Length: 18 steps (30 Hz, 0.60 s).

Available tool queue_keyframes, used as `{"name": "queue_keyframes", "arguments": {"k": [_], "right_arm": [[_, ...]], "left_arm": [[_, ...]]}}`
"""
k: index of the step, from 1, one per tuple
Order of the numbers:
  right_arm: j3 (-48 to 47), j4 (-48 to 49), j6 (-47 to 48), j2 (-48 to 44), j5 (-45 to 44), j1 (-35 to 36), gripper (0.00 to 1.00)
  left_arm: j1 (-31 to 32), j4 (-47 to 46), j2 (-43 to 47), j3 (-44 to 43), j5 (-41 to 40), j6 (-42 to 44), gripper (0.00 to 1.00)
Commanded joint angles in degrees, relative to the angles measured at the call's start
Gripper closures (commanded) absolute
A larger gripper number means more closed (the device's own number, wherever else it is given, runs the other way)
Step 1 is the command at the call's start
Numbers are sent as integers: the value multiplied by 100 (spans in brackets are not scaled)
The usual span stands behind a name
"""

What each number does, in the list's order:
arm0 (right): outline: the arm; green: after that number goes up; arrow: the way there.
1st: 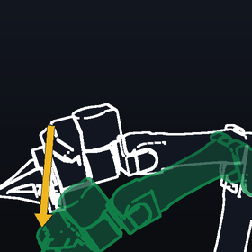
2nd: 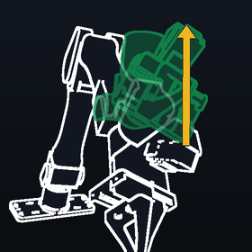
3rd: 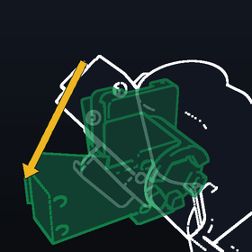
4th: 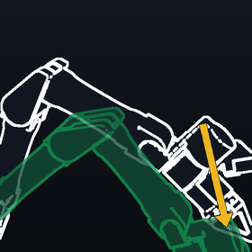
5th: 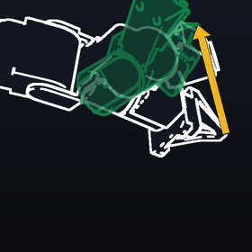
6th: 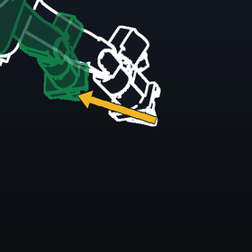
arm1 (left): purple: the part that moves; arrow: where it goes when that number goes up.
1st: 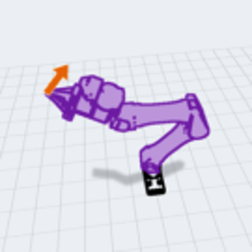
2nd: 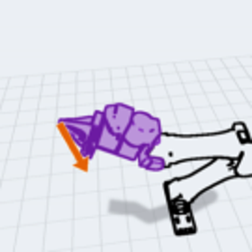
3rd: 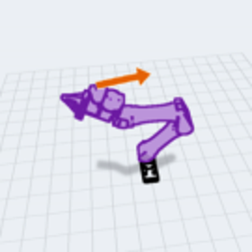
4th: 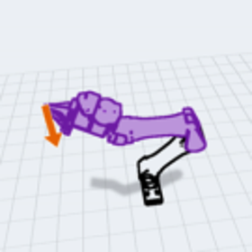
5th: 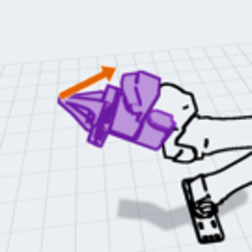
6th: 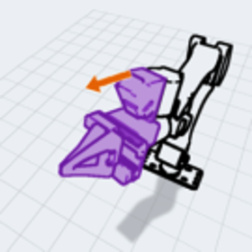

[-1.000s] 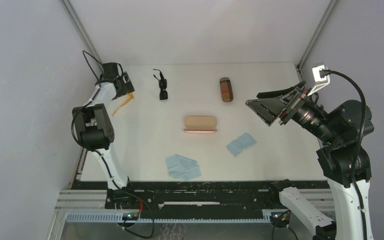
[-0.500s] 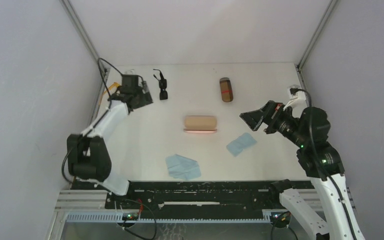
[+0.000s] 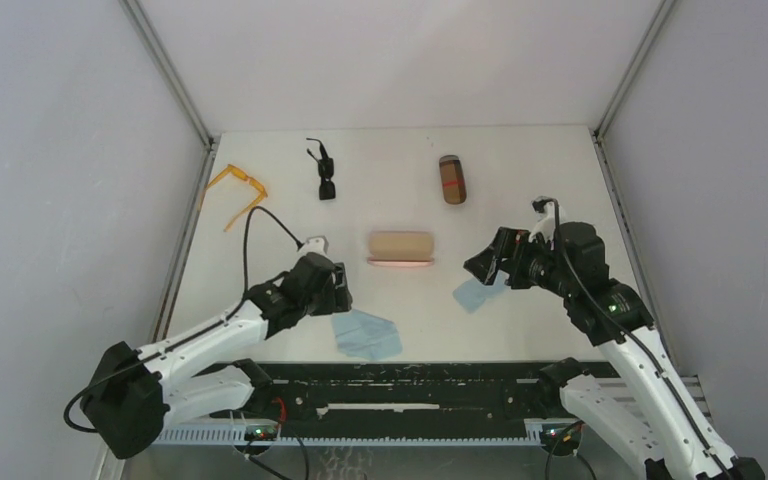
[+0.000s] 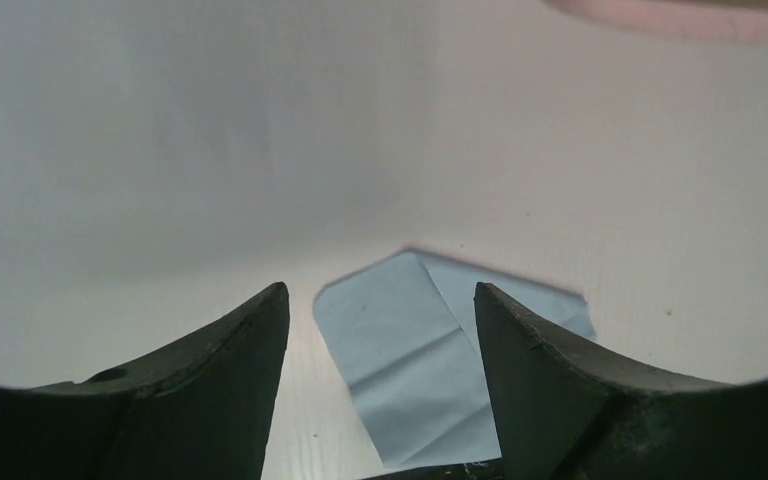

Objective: Organize the sunglasses
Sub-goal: Fold the glasses cleaning cloth at the center of the board.

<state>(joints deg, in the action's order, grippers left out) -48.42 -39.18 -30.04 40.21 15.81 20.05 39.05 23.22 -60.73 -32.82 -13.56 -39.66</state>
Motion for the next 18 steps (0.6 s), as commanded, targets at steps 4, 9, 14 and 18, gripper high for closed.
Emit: {"name": "queue_keyframes", "arguments": {"k": [4,9,14,18], "right_arm": [[-344,638,-282,249,-127,790,3],[-1199,1051,-489,127,573,956,0],[-2074,1115,-794,146,817,878,0],[-2427,1224,-1045,239,1184,669,0]], "left_arm": [[927,-398,79,509,-348,-1201,28],[1210,-407,41,710,-408,-1451,34],[1289,-372,52,849,-399,-1561,40],[1307,-379,-43,885,-313,-1536,42]]}}
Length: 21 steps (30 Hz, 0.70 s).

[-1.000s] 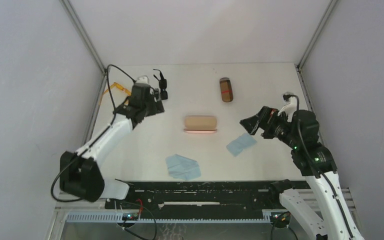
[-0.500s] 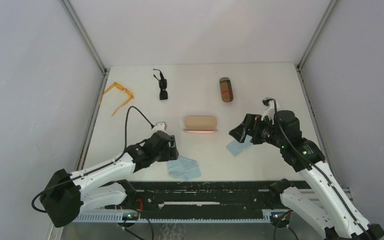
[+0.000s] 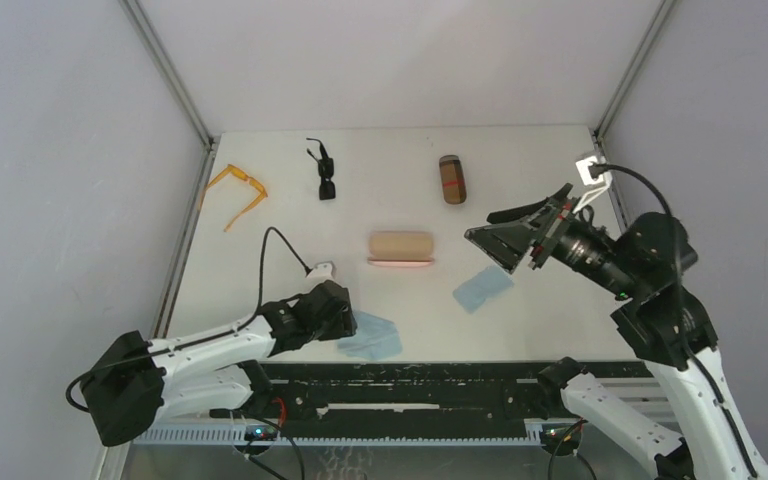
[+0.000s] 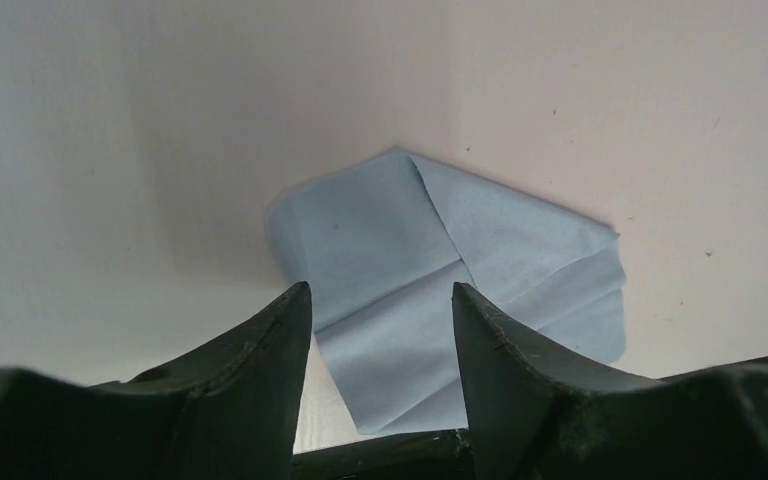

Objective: Organize the sunglasses
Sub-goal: Fold the glasses cleaning cloth at the center of the board.

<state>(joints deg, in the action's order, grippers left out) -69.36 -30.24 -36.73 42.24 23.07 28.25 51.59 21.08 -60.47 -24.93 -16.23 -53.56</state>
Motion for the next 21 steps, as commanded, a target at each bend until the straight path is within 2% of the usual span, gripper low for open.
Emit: {"name": "queue_keyframes", "arguments": {"k": [1,17,19,21], "right_arm": [[-360,372,-431,45,568,-196,0],[-416,261,-330,-49,826,-561,0],[-411,208,-301,-66,756,-603,0],[-411,152,-297,-80,731,-669,0]], "left_arm": [[65,-157,-102,94,-35,-140,42],[184,-19,-319,258,61,-275,39],[184,-77,-333,318,61,-271,42],[184,-126,-421,295,51,-234,50]]}}
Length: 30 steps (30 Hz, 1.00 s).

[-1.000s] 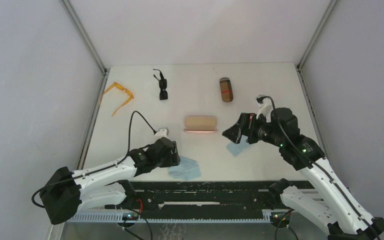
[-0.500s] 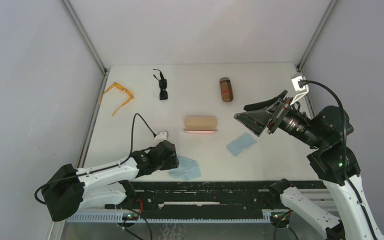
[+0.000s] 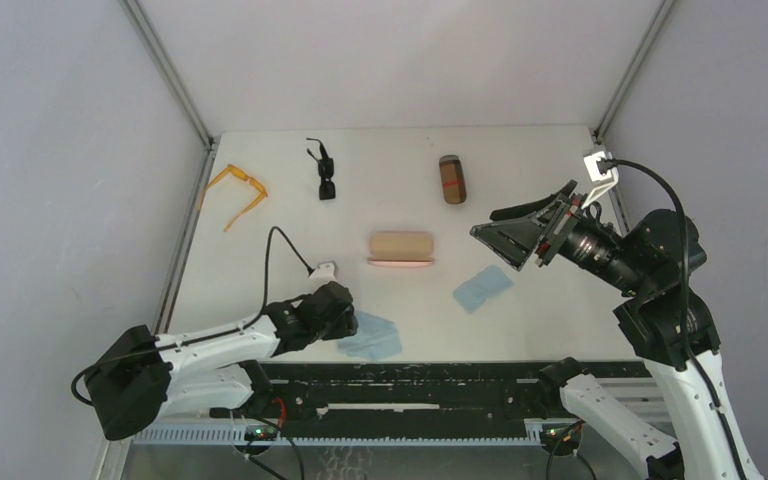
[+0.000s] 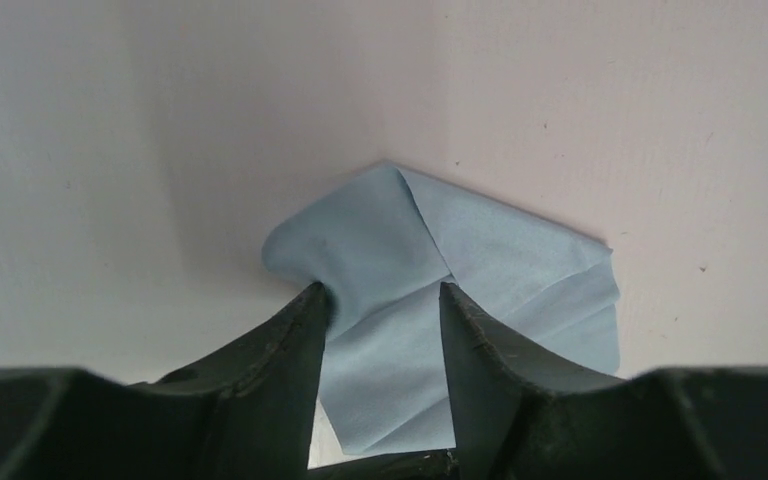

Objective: Organize the sunglasses
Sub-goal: Fold the glasses cleaning cloth at the center of the board.

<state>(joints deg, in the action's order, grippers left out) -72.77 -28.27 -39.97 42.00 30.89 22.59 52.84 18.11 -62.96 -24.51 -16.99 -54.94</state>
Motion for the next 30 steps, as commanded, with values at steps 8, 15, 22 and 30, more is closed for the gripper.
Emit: {"name": "queue_keyframes", "arguments": {"k": [8,15,22,30], "right_arm": [[119,-446,315,-201,-282,-163,0],[1694,-424,1072,-489,-575,-29,1],[2854,67,1676,-71,-1974,1532,9],[3149,1340,2580,1528,-2828,3191,34]], "left_arm": [[61,-230,-483,221,138,43,88],[60,-424,-439,60,12,308,100],[60,-501,-159,183,-114,437,100],[58,-1218,190,734,6,488,100]]}}
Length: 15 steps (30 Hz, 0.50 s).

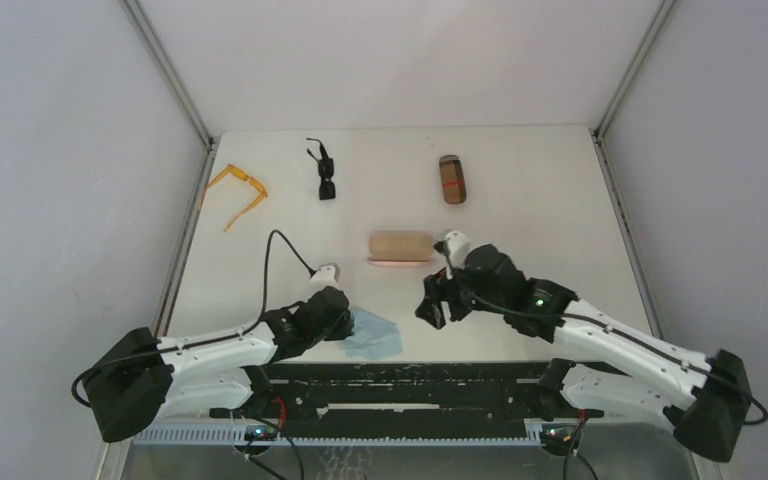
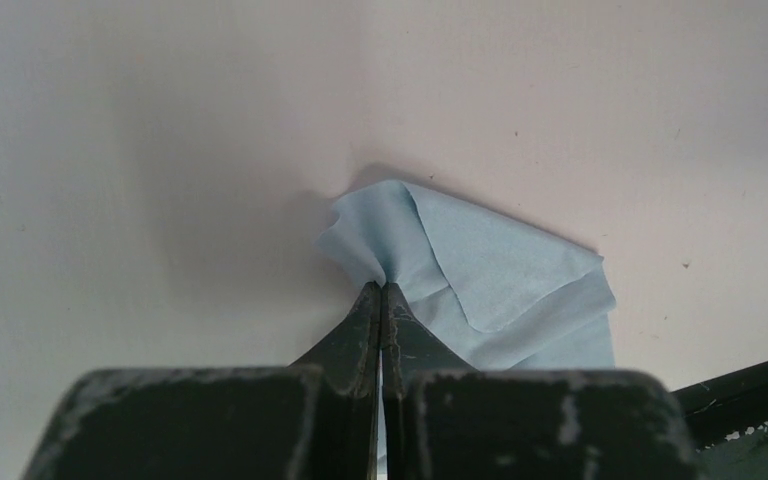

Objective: Organize the sunglasses
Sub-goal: Fold the glasses cleaning cloth at the center of the board.

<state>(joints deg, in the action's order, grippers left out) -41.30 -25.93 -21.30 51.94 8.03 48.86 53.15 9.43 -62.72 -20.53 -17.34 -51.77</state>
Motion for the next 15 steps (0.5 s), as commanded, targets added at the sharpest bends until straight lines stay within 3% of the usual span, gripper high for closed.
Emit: {"name": "queue_keyframes", "arguments": {"k": [1,6,15], "right_arm": [[11,1322,827,768,-544,712,37],[25,2533,1019,1822,-404,1150,51],[-290,3431,907,3270,-334,1514,54]], "left_arm": [[22,-447,209,401,62,175,100],[20,-838,427,751,148,121,100],[20,-1256,932,1340,206,-156,100]]}}
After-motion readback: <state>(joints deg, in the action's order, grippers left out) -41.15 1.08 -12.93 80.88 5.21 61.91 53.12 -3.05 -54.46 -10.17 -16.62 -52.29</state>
